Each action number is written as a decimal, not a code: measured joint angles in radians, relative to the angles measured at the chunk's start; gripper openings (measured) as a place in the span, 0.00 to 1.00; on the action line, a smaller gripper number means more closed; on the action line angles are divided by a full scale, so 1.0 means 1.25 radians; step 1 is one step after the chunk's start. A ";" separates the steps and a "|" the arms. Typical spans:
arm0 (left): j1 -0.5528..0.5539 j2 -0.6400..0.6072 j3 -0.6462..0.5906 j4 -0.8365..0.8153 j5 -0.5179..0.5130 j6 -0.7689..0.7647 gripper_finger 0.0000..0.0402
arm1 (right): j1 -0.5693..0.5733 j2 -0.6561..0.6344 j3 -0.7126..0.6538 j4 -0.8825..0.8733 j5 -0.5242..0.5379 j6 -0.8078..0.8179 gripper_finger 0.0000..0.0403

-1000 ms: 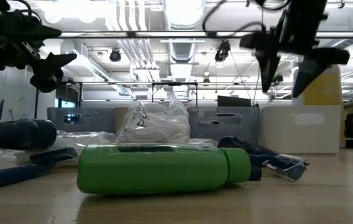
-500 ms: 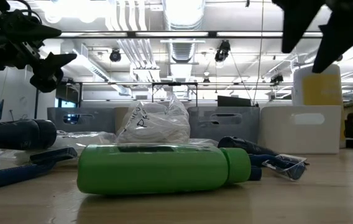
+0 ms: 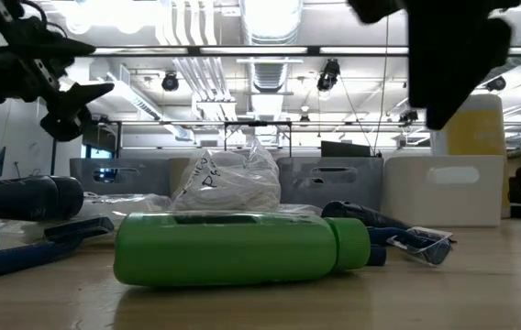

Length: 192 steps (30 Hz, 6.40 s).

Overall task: Pick & Place Travel size toiletries
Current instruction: Put the blue shave cream into the right black bin, then put the blue razor into the left black bin

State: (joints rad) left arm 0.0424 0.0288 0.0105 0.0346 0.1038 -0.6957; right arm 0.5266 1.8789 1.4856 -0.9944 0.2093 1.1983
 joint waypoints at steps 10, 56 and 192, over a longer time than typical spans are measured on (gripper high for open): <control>0.000 0.004 0.000 0.000 -0.004 -0.261 0.62 | -0.095 0.020 -0.003 0.098 -0.063 -0.251 0.64; 0.000 0.005 0.000 -0.004 -0.004 -0.261 0.62 | -0.126 0.209 0.052 0.110 -0.158 -0.728 0.29; 0.000 0.010 0.000 -0.011 -0.034 -0.350 0.62 | -0.034 0.187 0.074 0.087 -0.170 -0.507 0.10</control>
State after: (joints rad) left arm 0.0424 0.0410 0.0109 0.0204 0.0610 -1.1331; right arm 0.4837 2.1129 1.5784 -0.8858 -0.0027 0.5650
